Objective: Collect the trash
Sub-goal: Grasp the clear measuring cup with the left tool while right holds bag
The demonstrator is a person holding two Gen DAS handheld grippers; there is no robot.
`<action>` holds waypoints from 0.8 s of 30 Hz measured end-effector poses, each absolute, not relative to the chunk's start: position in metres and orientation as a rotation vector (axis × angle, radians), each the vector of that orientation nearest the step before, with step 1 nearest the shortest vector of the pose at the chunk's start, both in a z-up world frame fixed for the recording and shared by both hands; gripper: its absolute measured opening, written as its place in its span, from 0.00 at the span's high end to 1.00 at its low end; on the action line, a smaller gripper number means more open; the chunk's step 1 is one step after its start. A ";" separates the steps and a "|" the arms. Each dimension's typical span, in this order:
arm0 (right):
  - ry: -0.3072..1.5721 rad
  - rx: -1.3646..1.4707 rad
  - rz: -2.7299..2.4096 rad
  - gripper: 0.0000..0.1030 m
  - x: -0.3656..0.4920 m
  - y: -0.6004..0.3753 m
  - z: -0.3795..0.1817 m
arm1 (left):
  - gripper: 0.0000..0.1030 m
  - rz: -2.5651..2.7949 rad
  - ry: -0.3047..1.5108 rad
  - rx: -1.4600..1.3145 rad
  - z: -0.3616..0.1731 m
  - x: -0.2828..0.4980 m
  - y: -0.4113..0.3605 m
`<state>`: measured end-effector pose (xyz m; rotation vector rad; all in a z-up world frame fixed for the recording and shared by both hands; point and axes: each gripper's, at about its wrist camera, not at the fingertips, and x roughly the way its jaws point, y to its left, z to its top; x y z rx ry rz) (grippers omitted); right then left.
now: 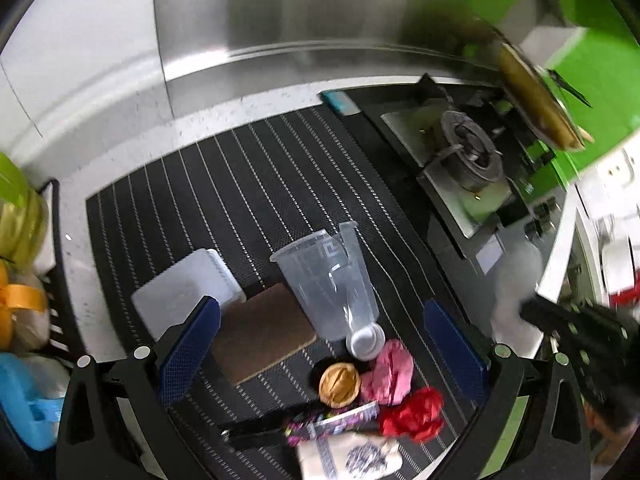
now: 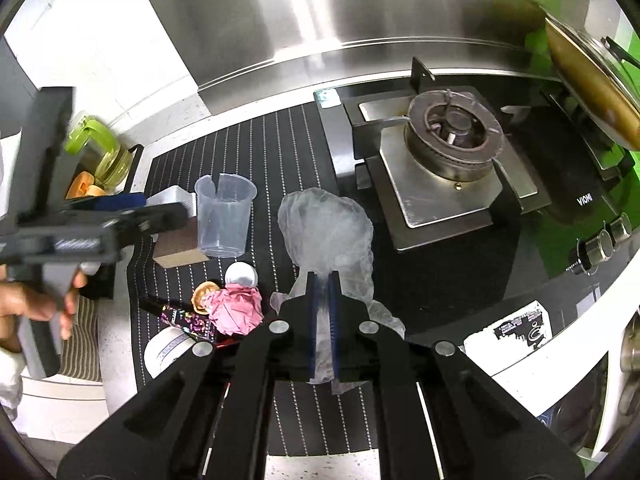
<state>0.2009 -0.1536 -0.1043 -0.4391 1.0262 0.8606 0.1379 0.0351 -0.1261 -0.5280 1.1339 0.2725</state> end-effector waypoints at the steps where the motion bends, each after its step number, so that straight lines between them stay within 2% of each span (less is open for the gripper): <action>1: 1.027 -0.438 0.860 0.95 0.202 -0.155 -0.104 | 0.05 0.275 1.138 -0.550 -0.131 0.142 0.036; 3: 1.029 -0.435 0.858 0.95 0.203 -0.157 -0.105 | 0.06 0.280 1.141 -0.577 -0.138 0.148 0.037; 9: 1.037 -0.426 0.857 0.95 0.208 -0.160 -0.108 | 0.16 0.317 1.166 -0.612 -0.157 0.162 0.041; 11: 1.038 -0.422 0.857 0.95 0.210 -0.160 -0.109 | 0.24 0.329 1.174 -0.617 -0.163 0.165 0.041; 14: 1.041 -0.418 0.859 0.95 0.213 -0.160 -0.109 | 0.30 0.333 1.185 -0.617 -0.168 0.169 0.041; 18: 1.044 -0.415 0.863 0.95 0.215 -0.160 -0.110 | 0.33 0.324 1.197 -0.604 -0.173 0.175 0.038; 20: 1.044 -0.414 0.866 0.95 0.215 -0.159 -0.110 | 0.41 0.324 1.200 -0.596 -0.175 0.177 0.039; 24: 1.043 -0.406 0.875 0.95 0.216 -0.158 -0.109 | 0.42 0.304 1.188 -0.584 -0.175 0.179 0.037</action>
